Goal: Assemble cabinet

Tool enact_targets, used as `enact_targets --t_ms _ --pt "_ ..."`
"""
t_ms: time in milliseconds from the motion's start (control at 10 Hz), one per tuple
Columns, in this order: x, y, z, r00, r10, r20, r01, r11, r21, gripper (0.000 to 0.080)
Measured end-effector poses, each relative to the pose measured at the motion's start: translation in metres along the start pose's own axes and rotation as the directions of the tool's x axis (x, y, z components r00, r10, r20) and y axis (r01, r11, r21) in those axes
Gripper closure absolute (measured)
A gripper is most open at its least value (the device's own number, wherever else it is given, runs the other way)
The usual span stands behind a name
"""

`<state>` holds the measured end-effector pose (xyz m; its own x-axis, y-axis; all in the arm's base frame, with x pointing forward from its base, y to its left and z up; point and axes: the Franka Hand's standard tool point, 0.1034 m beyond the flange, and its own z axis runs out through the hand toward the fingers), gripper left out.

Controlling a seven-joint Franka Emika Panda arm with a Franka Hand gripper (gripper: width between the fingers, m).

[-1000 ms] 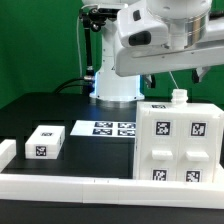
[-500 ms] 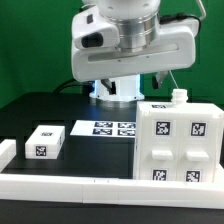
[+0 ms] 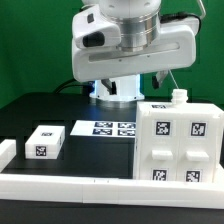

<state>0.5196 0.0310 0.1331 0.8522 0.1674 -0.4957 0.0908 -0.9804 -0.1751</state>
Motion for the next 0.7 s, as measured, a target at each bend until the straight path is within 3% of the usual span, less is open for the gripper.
enact_targets --t_ms 200,300,500,700 --pt "-0.003 0.039 -0.001 0.995 0.063 -0.073 -0.063 0.998 -0.001 0.0151" --pt "-0.004 0.057 0.000 0.978 0.135 -0.156 -0.134 0.991 0.016 0.0151" --pt "-0.009 0.052 0.004 0.978 0.139 -0.154 -0.135 0.990 0.040 0.0151" --pt "-0.008 0.053 0.005 0.978 0.140 -0.155 -0.135 0.990 0.040 0.0151"
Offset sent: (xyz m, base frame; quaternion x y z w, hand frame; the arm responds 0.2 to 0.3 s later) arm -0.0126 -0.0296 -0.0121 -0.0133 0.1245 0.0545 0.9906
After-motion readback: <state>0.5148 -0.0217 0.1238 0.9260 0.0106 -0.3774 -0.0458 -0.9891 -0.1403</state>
